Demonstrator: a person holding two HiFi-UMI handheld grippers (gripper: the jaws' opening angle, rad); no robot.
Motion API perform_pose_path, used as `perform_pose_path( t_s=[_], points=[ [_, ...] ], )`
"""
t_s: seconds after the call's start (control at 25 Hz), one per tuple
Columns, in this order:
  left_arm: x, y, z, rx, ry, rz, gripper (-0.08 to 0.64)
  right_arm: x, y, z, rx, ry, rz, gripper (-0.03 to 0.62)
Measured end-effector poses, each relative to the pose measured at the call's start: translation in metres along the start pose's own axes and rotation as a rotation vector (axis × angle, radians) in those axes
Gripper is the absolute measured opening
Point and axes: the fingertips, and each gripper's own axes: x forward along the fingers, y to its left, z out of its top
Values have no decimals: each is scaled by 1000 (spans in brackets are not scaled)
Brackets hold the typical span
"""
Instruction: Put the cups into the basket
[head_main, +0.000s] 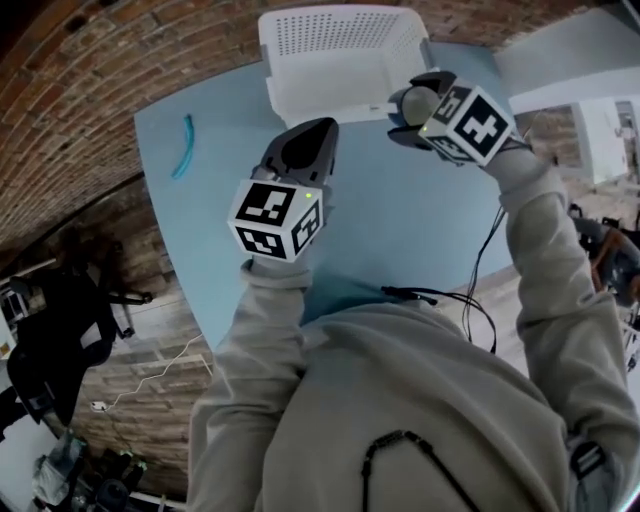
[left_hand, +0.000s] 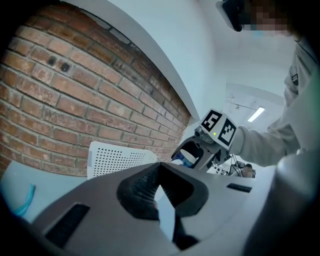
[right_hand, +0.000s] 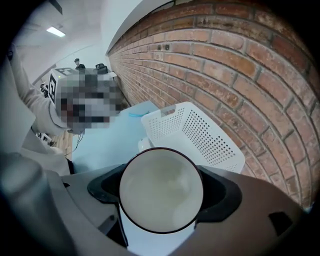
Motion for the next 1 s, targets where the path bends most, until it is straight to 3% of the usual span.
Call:
perform_pose_path(
  t_s=[0.76, 1.0],
  points=[
    [24, 45, -11, -100, -18, -4, -5, 61, -69, 63, -22, -9, 47, 420],
    [27, 55, -15, -114, -28, -4, -5, 111, -85, 64, 39, 14, 101, 420]
  ],
)
